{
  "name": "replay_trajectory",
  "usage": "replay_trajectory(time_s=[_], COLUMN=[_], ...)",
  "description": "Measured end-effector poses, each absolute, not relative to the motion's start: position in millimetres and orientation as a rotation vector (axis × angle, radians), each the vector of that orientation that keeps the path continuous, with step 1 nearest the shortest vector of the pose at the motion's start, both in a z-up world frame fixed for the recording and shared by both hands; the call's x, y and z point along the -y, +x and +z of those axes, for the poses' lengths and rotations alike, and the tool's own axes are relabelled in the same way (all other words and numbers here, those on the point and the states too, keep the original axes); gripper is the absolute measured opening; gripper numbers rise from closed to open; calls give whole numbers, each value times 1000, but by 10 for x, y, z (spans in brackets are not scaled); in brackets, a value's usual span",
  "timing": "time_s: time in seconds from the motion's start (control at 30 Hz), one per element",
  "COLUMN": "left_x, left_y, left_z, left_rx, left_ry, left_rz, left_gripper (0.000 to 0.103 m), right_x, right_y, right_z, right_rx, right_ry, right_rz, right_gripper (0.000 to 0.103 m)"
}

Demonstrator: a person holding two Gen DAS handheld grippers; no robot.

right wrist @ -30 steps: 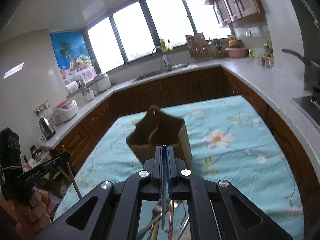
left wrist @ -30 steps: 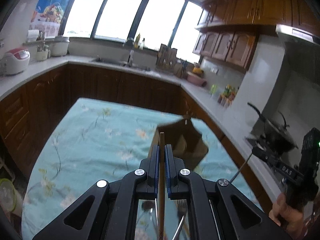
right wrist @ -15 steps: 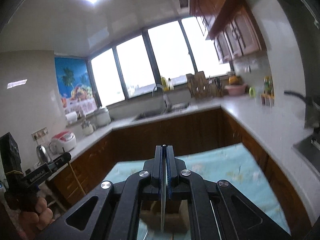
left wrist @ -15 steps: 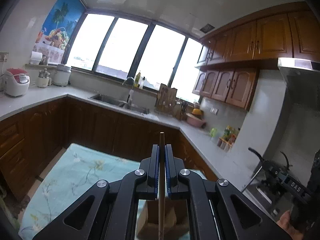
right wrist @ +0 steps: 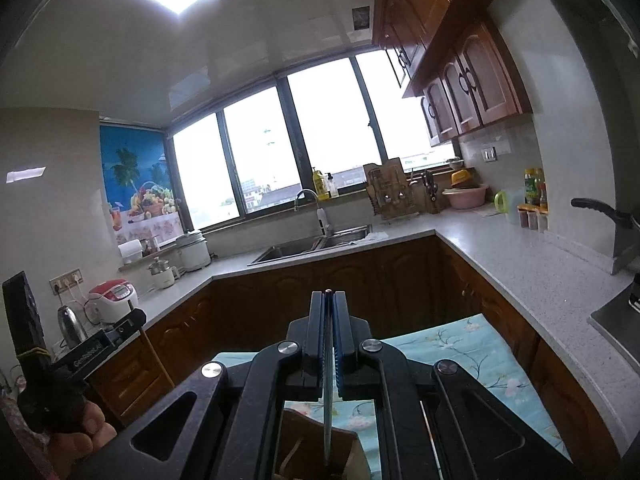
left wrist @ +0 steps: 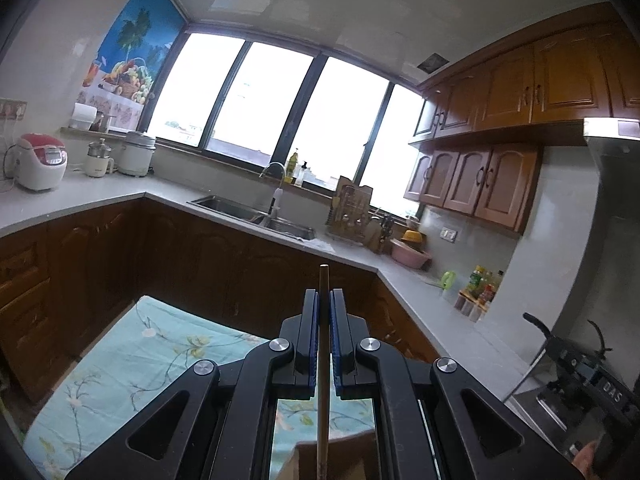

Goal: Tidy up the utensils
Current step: 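Lower both chopsticks into the holder and open both tools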

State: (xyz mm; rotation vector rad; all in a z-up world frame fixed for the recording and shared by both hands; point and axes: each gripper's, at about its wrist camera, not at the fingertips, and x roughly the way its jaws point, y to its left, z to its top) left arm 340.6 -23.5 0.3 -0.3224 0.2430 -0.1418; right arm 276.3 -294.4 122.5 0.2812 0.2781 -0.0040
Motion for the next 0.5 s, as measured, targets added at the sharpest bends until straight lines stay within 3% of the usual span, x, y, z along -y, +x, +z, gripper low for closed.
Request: replay_trajectory(time_s=[0.5], left_x=[354], left_y=[3864], left_z=[-292], left_rx=[-320], left_ry=[-344], left_rz=[-119], left_gripper=[4], right_x=[3010], right_y=[3020], right_z=[629], right_rx=[-374], right_ry=[329], right_rz=[-3], right_gripper=[4])
